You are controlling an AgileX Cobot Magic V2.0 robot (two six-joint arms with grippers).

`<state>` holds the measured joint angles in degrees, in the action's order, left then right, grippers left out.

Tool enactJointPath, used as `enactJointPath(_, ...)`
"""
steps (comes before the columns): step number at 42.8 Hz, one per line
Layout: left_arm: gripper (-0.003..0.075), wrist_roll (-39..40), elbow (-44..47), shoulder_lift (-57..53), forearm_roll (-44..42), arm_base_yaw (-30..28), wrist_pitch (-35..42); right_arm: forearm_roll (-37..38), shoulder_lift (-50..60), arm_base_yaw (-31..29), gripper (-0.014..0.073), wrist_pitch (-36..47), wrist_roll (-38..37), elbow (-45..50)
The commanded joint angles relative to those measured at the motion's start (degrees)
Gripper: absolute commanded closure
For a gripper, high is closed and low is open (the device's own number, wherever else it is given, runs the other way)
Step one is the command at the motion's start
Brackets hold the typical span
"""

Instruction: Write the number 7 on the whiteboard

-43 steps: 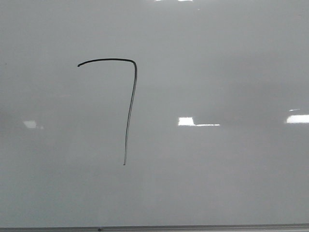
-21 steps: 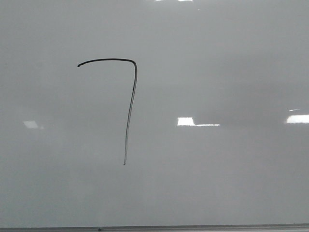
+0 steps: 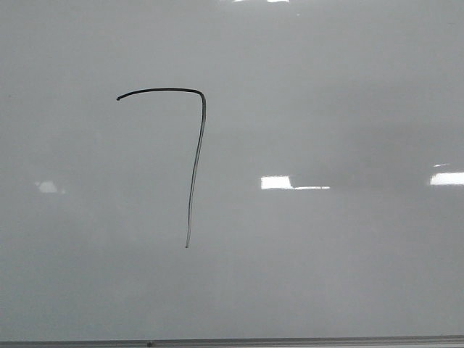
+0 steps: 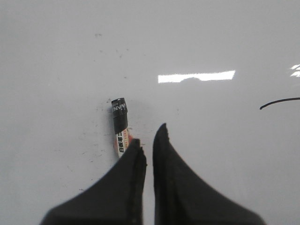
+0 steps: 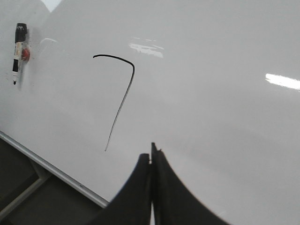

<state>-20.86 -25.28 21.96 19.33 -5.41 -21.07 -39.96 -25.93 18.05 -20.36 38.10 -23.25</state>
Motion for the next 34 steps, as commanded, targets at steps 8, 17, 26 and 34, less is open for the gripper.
enactJointPath(8,0.0741,-0.03,-1.49,-6.06,0.53,-0.11,3.00,-1.15,-0.11,-0.37,0.0661,3.31,0.22,-1.55)
enactJointPath(17,0.0741,-0.03,-1.45,-5.96,0.53,-0.11,3.00,-1.15,-0.11,-0.37,0.0661,3.26,0.22,-1.55)
enactJointPath(26,0.0741,-0.03,-1.45,-5.96,0.53,-0.11,3.00,-1.15,-0.11,-0.37,0.0661,3.26,0.22,-1.55)
enactJointPath(34,0.0741,-0.03,-0.73,-6.07,0.13,-0.11,4.35,-1.15,-0.11,-0.37,0.0661,3.26,0.22,-1.55)
